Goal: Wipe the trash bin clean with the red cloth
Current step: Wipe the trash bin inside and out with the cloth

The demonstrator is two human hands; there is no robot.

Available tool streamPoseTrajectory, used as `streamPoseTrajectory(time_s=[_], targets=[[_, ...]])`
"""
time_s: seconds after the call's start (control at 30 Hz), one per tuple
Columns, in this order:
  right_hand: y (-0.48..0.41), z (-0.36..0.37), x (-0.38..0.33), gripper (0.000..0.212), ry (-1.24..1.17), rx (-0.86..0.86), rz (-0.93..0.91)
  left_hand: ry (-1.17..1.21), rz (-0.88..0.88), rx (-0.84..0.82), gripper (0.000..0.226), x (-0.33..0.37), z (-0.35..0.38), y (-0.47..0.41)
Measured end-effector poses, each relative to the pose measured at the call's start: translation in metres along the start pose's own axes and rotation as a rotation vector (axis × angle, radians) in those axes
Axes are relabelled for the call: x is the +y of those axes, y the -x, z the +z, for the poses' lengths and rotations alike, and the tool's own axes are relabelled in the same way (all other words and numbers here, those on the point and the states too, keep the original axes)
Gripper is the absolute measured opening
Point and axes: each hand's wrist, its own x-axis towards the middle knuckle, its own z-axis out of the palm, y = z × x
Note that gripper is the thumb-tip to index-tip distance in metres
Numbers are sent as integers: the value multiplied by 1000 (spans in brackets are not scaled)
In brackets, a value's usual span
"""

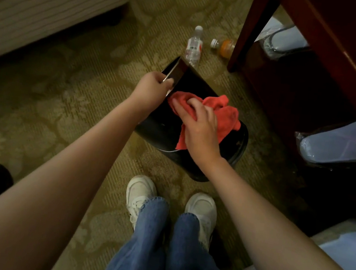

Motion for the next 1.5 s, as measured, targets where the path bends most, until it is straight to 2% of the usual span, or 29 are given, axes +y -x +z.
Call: streamPoseTrajectory(time_s=[0.13,0.3,0.4,0.53,0.67,0.73,0.87,1.07,1.13,1.23,1.3,1.5], targets=[[-5,2,10,50,10,23,101,-74,-28,-100,25,-12,-20,3],[5,4,14,51,21,12,124,-163,-36,-174,28,-17,-36,8],[7,-1,18,50,23,9,153,-193,20,-171,26,-13,-32,14],[-2,-8,22,46,-11,99,254,-189,68,-120,22,-1,-14,15],[-19,-15,23,48,-153,159,357,-177,87,-52,27,9,5,12],[-32,-17,19,48,-219,172,349,-146,70,-21,28,10,8,9],[-37,-11,-9,46,-291,183,170,-4,71,-17,25,8,13,5],[-11,-3,-18,49,-361,36,11,85,74,-29,28,5,11,12],[-27,-6,-12,50,-349,57,55,96,90,-30,28,5,10,12],[-60,-14,7,41,-335,128,314,100,83,-33,27,4,11,14],[-72,-19,24,36,-270,87,424,93,70,-50,28,4,13,16],[-40,-19,6,37,-182,47,273,81,17,-7,29,3,8,9]])
